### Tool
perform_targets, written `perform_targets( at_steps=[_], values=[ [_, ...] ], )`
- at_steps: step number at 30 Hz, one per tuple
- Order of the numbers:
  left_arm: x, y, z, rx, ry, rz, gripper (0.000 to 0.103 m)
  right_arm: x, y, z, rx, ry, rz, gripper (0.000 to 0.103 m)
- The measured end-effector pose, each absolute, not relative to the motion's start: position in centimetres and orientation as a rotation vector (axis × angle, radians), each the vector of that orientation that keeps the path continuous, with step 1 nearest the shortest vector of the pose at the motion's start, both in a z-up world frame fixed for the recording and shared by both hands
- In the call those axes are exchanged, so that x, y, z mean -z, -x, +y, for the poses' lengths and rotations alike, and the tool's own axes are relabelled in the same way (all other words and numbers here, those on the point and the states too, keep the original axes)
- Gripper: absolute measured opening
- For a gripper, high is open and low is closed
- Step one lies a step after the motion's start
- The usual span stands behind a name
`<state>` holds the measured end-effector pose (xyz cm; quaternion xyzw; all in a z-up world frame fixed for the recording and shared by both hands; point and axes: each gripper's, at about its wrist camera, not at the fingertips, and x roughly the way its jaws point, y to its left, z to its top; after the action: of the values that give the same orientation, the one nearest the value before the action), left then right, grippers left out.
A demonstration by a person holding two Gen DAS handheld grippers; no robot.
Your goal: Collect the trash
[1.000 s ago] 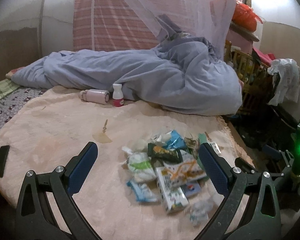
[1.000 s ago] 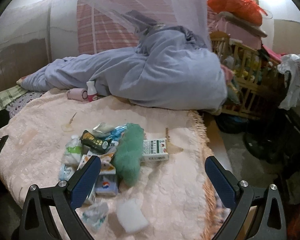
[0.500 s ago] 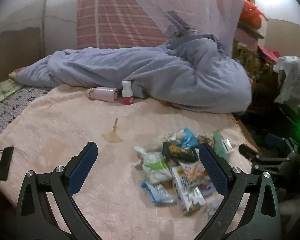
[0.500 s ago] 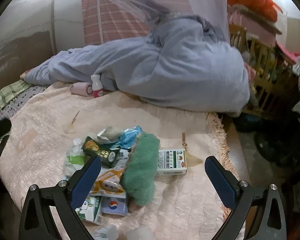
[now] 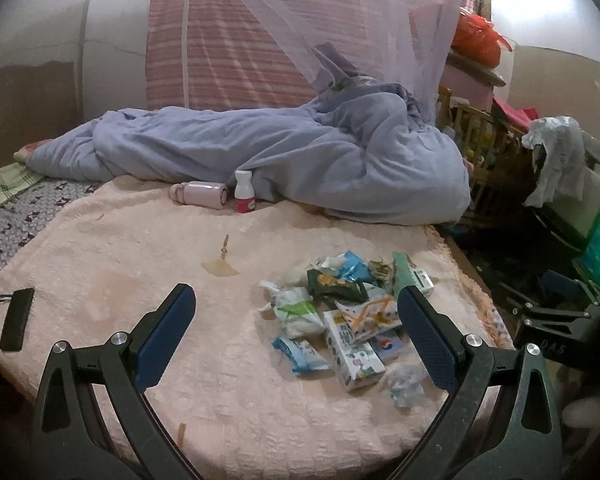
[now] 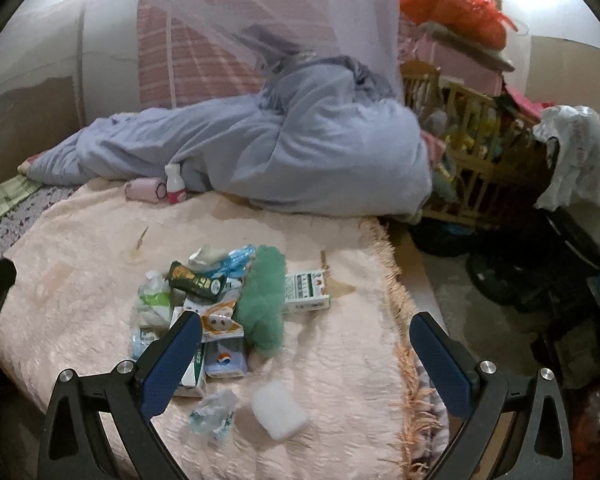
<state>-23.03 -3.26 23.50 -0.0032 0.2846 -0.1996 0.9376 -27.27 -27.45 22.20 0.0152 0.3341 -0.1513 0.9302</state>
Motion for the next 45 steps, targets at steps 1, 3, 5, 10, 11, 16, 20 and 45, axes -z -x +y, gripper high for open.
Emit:
perform_targets(
  at_steps=[1,3,5,10,11,16,20,45],
  values=[
    [-23.6,23.1,-3.2,0.41,0.008,0.581,0.101,-22.4,27.6,-27.4,0.305,-0.046,0.677,0.103],
    [-23.9,23.5,-3.0,0.413,-0.002,0.577,0.101,-22.7,28.1,-27.0,0.3,-0.052,0.67,0.103],
    [-24.1,23.8,-2.9,0.416,-0.013,0.571,0.101,-22.7,28.3,-26.5,0.314,-0.026,0.67,0.103],
    [-24.5,24.2,-2.8,0.435,-0.033,0.557,0.101,-23.0,28.6,-25.9,0.313,-0.045,0.654,0.103],
    [-24.4,24.2,-2.7,0.437,-0.035,0.555,0.101,-23.1,28.6,-25.8,0.315,-0.047,0.65,0.103],
    [-23.9,24.0,-2.4,0.451,-0.016,0.566,0.101,-23.2,28.5,-25.3,0.308,-0.047,0.65,0.103],
    [-23.3,23.7,-2.2,0.465,-0.006,0.589,0.101,-23.3,28.3,-24.8,0.289,-0.014,0.659,0.103],
    [-14.4,22.9,-9.1,0.84,-0.161,0.826,0.089,-8.0,25.0,-29.6,0.142,-0.13,1.087,0.042]
  ],
)
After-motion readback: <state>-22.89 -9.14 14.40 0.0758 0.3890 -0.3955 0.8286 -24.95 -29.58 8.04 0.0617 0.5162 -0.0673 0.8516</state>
